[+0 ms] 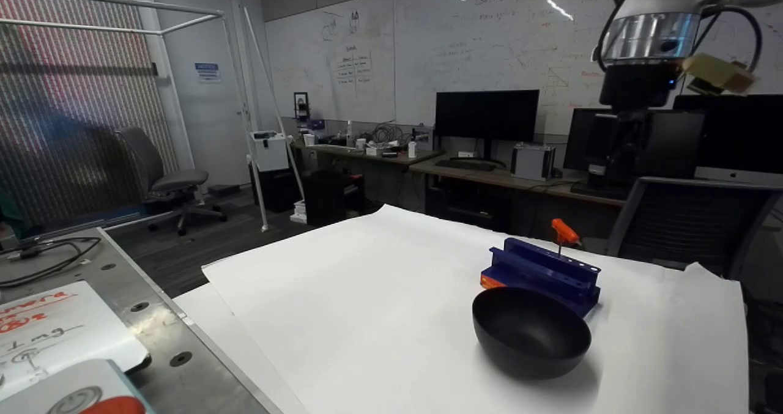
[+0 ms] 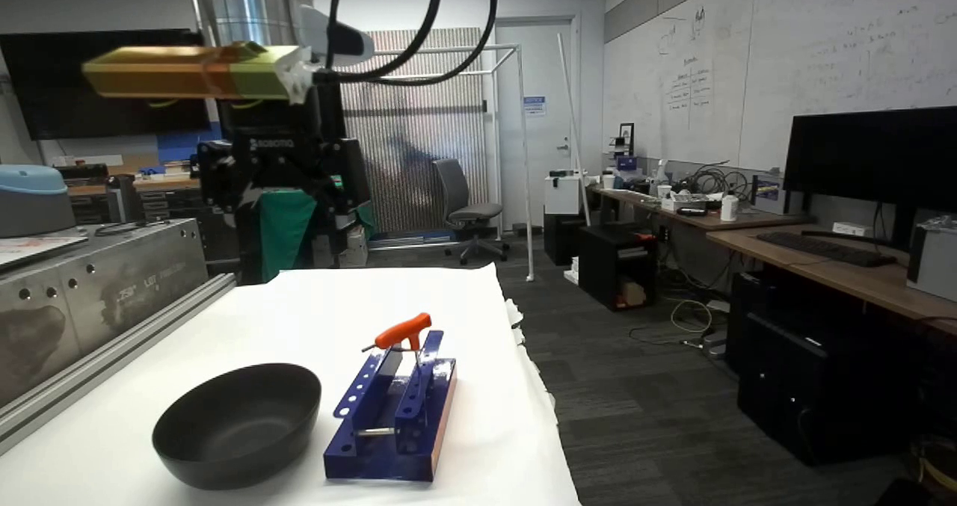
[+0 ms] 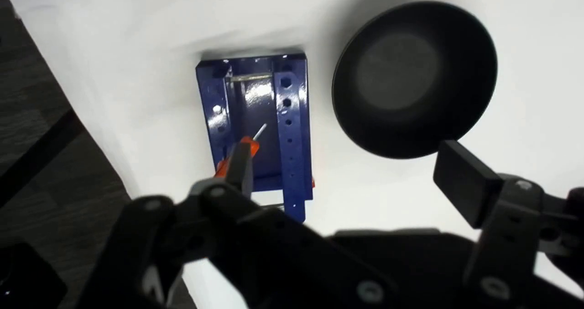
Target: Place the wrench inside the black bowl
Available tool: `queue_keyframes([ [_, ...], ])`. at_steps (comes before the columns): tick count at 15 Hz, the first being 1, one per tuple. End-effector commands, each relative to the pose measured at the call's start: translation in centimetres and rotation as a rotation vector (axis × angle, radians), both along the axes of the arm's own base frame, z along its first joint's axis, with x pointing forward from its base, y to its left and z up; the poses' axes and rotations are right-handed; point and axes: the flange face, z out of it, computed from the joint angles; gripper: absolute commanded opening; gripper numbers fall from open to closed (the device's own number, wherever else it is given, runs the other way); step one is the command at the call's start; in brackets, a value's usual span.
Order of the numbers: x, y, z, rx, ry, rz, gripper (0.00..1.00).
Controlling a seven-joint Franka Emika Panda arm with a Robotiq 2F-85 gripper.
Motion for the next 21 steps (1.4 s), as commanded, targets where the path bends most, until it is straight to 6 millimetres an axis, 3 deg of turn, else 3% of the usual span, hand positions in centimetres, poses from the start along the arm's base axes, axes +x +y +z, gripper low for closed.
queue_keyframes([
  [1, 6.3, -2.5, -0.4, -0.029, 0.045, -0.064, 1.00],
  [4, 9.7, -4.8, -2.9, -0.029, 0.091, -0.125, 1.00],
  [7, 11.7, -7.0, -5.3, -0.028, 0.128, -0.182, 1.00],
  [11, 12.6, -9.2, -8.5, -0.004, 0.200, -0.231, 1.00],
  [14, 12.4, -9.5, -10.6, 0.017, 0.249, -0.242, 1.00],
  [16, 12.3, -9.5, -11.6, 0.028, 0.271, -0.240, 0.73],
  [21, 12.0, -9.2, -12.5, 0.045, 0.286, -0.246, 0.33],
])
